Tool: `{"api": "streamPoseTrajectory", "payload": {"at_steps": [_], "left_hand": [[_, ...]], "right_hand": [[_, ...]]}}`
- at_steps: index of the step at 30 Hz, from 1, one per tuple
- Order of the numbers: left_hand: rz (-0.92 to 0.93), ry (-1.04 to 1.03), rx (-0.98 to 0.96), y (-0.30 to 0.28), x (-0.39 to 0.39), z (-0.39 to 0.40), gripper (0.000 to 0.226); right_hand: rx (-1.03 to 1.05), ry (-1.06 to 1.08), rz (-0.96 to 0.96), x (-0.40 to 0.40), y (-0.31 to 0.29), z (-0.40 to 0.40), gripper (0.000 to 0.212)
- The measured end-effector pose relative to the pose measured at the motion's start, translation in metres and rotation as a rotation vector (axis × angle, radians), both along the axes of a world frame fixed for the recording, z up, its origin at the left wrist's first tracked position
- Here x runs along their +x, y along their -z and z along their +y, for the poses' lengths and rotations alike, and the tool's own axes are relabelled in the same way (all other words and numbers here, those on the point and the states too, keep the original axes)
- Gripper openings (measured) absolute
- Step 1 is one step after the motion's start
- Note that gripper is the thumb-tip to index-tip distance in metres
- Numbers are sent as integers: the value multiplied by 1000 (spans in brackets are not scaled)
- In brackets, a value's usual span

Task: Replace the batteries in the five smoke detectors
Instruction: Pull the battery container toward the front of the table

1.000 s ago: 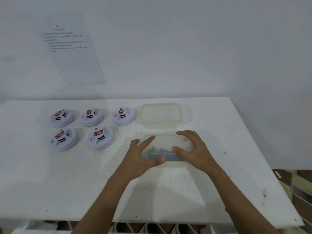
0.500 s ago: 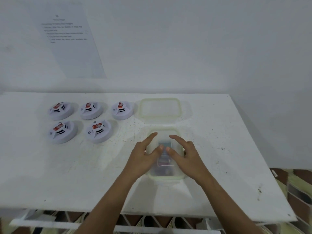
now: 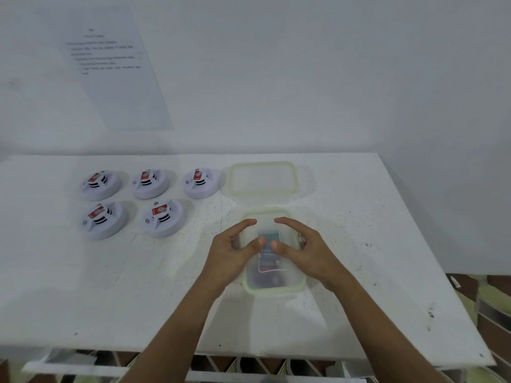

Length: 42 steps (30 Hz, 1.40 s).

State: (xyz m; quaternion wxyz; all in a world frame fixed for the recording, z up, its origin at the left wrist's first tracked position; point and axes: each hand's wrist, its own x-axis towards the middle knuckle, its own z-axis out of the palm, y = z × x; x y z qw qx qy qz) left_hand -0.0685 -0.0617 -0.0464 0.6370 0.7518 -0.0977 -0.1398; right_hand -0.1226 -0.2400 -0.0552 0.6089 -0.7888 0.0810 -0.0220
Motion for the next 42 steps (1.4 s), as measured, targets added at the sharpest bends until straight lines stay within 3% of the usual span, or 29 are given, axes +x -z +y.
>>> {"api": "streamPoseTrajectory", "payload": {"at_steps": [4, 7, 11, 16, 21, 30, 34, 38, 42], "left_hand": [[23, 84, 39, -13, 24, 8, 33], [15, 163, 187, -22, 48, 16, 37], [58, 236, 135, -19, 53, 22, 38], [14, -3, 54, -5, 42, 17, 27], [-140, -285, 133, 1, 34, 2, 23], [-176, -537, 149, 7, 29, -16, 23], [-167, -431, 209, 2, 34, -13, 29], [-167, -179, 339, -5, 29, -5, 55], [-244, -164, 387, -18, 23, 0, 66]], "right_hand": [[34, -176, 75, 17, -10, -14, 43], [-57, -335, 150, 34, -24, -24, 44], [-86, -277, 149, 43, -33, -25, 47], [-232, 62, 2, 27, -17, -25, 43], [-230, 241, 83, 8, -9, -16, 52], [-317, 204, 205, 3, -16, -10, 66], [-269, 161, 192, 18, -8, -12, 66], [-277, 170, 154, 17, -9, -13, 62], [-321, 199, 112, 8, -22, -8, 61]]}}
